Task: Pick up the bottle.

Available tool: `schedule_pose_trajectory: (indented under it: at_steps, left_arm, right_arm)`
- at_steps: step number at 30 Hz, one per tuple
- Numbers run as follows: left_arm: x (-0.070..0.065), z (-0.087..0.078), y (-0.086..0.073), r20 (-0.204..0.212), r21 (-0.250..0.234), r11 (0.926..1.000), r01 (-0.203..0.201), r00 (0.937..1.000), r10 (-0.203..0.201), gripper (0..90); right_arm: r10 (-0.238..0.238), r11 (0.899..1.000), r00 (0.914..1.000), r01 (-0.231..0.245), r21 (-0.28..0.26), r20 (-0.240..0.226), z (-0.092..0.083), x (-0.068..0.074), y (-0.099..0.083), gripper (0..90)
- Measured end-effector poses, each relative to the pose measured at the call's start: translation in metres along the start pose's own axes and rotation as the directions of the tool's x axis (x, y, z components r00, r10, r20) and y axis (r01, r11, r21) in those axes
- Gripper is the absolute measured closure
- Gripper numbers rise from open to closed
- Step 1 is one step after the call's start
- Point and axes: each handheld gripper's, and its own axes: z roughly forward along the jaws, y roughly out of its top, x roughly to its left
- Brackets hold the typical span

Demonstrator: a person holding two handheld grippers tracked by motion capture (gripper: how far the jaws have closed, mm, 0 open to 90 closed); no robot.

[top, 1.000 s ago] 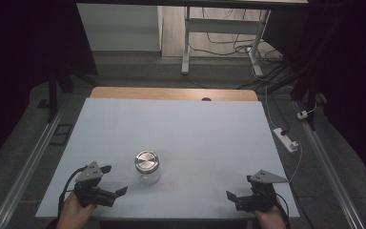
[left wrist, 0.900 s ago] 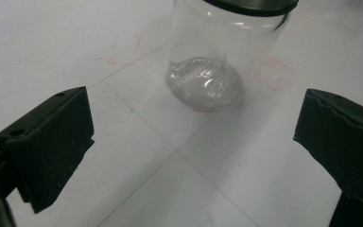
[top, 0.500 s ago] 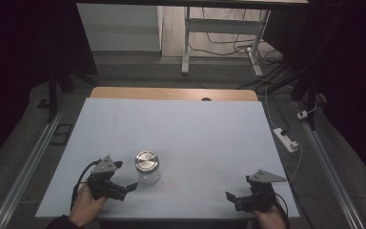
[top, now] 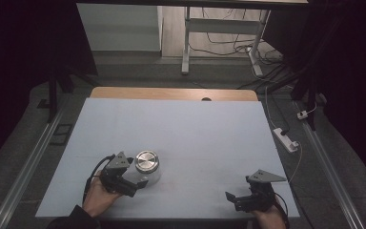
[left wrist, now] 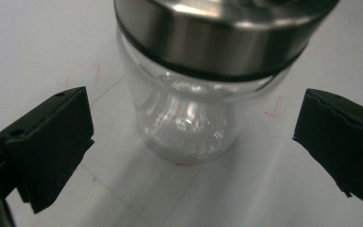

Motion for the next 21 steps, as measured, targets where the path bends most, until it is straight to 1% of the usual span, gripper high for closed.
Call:
schedule_pose_trajectory:
  at_steps: [4,8,10,11,12,16,21]
  left_arm:
    - [0.001,0.005,0.004,0.01,-0.001,1.0,-0.009,0.9999,0.009,0.0]
    - [0.001,0.013,0.009,0.024,0.003,0.9996,-0.028,0.9993,0.028,0.0]
    - [0.0,0.018,0.013,0.021,0.007,0.9991,-0.043,0.9989,0.042,0.0]
    - [0.0,0.018,0.013,0.021,0.007,0.9991,-0.043,0.9989,0.042,0.0]
    - [0.0,0.02,0.014,0.015,0.01,0.9984,-0.056,0.9983,0.055,0.0]
    - [0.001,0.022,0.016,0.01,0.013,0.9977,-0.066,0.9978,0.066,0.0]
    - [0.001,0.025,0.017,0.003,0.02,0.996,-0.087,0.9962,0.087,5.8]
  right_arm:
    - [-0.003,1.0,1.0,0.003,0.001,0.001,0.0,0.0,0.0,0.0]
    - [-0.002,1.0,1.0,0.002,0.004,0.0,0.0,0.0,0.0,0.0]
    - [-0.003,1.0,1.0,0.003,0.004,0.0,0.0,0.0,0.0,0.0]
    - [-0.004,1.0,1.0,0.004,0.004,0.0,0.0,0.0,0.0,0.0]
    - [-0.003,1.0,1.0,0.003,0.005,0.0,0.0,0.0,0.0,0.0]
    - [-0.004,1.0,1.0,0.004,0.006,0.0,0.001,0.0,0.0,0.0]
    - [-0.004,1.0,1.0,0.004,0.007,0.002,0.001,0.0,0.0,0.0]
